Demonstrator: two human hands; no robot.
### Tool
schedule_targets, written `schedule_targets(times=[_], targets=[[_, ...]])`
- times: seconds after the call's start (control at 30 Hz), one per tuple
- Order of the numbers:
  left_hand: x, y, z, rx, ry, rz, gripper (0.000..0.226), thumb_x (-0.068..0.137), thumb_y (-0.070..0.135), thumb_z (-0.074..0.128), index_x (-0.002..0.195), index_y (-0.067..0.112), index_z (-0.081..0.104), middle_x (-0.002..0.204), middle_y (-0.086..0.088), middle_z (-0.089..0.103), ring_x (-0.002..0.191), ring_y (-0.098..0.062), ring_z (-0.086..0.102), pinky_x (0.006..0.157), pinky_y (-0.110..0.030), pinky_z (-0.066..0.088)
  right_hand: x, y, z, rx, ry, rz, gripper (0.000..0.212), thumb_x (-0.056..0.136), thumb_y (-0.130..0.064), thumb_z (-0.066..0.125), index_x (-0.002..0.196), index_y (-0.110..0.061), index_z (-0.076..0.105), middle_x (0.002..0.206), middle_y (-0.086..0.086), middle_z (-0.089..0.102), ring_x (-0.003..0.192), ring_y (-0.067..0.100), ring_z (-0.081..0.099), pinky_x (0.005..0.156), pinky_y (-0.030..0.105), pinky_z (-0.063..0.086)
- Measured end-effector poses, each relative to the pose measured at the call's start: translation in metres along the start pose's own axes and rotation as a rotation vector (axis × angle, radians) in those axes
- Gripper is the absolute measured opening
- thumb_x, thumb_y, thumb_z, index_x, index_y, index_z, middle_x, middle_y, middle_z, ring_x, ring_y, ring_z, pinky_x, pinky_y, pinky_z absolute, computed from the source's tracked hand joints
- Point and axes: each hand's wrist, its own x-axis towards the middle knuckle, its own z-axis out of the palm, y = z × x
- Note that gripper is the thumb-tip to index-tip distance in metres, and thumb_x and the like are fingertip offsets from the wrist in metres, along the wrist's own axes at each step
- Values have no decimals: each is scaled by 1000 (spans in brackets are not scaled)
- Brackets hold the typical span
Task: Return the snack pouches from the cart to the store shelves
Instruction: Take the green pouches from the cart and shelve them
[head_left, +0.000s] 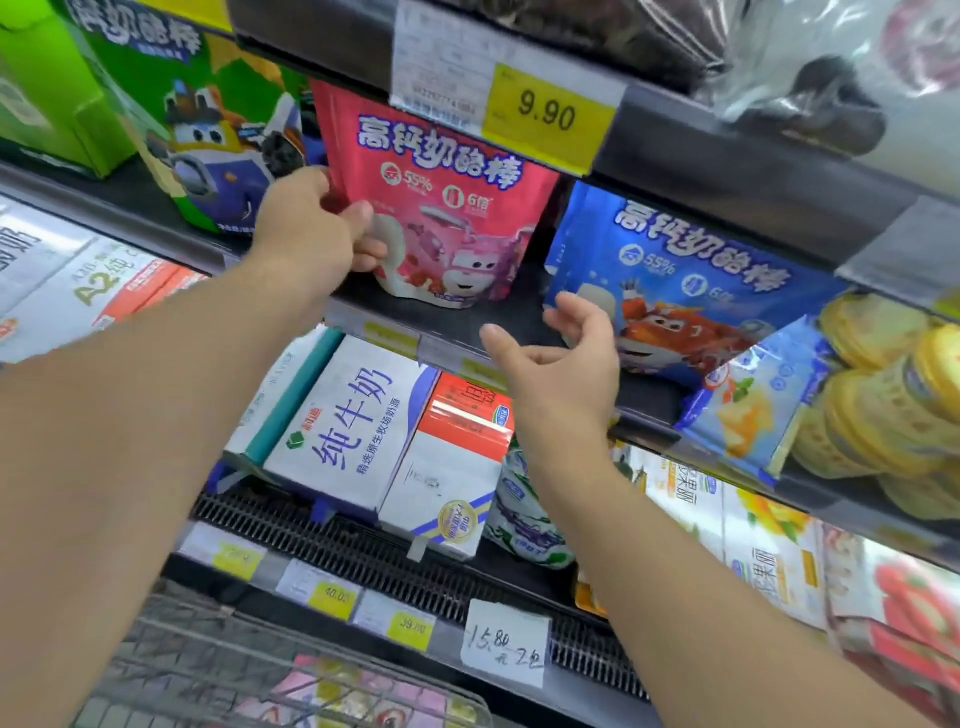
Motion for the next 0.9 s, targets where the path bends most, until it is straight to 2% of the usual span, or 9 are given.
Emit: schedule_targets(times=[0.03, 0.13, 0.23, 0.33, 0.47, 0.57, 0.67, 0.77, 0.9], targets=[[3, -1, -9, -9, -17, -2, 14, 103, 5, 49, 106, 16, 57, 80, -1, 64, 52, -3, 63, 53, -15, 54, 2, -3, 9, -2, -23, -2, 69, 76, -30, 84, 134, -26, 47, 114, -21, 58, 76, -3, 67, 83, 26, 52], [9, -3, -18, 8, -43, 0, 13, 103, 6, 51, 110, 14, 58, 82, -3, 66, 60, -11, 64, 58, -17, 56, 9, -11, 34, 5, -75, -7, 82, 76, -28, 85, 144, -21, 40, 124, -6, 60, 82, 3, 68, 87, 27, 53], [10, -4, -14, 20, 5, -25, 10, 99, 13, 60, 108, 11, 54, 83, -6, 67, 65, -15, 66, 66, -25, 59, 23, -20, 54, -12, -50, -66, 60, 73, -24, 85, 123, -22, 52, 107, -10, 63, 77, 0, 66, 79, 22, 53], [9, -8, -6, 82, -31, -17, 20, 93, 19, 71, 107, 12, 58, 87, -6, 70, 76, -23, 70, 77, -37, 62, 38, -23, 62, -29, 3, -69, 42, 72, -24, 86, 106, -17, 62, 90, -11, 67, 80, 5, 65, 77, 27, 55], [8, -9, -3, 159, -124, -39, 31, 88, 20, 76, 115, 12, 62, 113, -12, 73, 104, -35, 70, 96, -49, 57, 44, -17, 58, -38, 43, -60, 34, 71, -27, 87, 96, -18, 65, 86, -8, 70, 72, 3, 64, 69, 24, 55], [8, -10, -3, 210, -174, -49, 36, 87, 19, 77, 119, 11, 62, 119, -11, 72, 110, -35, 68, 100, -49, 54, 44, -12, 55, -16, 58, -47, 34, 72, -27, 87, 95, -19, 65, 87, -8, 71, 75, 5, 67, 72, 27, 58], [9, -10, -4, 215, -180, -38, 38, 88, 18, 77, 122, 10, 62, 120, -11, 71, 111, -35, 67, 101, -49, 54, 43, -12, 55, -15, 43, -36, 34, 73, -26, 86, 99, -18, 64, 91, -6, 72, 82, 9, 69, 80, 37, 60], [10, -11, -5, 215, -181, -44, 39, 88, 18, 77, 124, 11, 62, 122, -8, 71, 111, -31, 68, 101, -47, 54, 43, -13, 56, -11, 33, -30, 39, 75, -26, 86, 104, -16, 63, 96, -3, 72, 88, 14, 71, 80, 43, 60], [3, -12, -8, 239, -120, -39, 57, 82, 24, 83, 131, 9, 59, 125, -5, 69, 112, -25, 67, 100, -44, 54, 37, -13, 54, 29, 36, 16, 45, 73, -25, 86, 108, -15, 59, 103, 2, 70, 94, 20, 70, 83, 45, 59]])
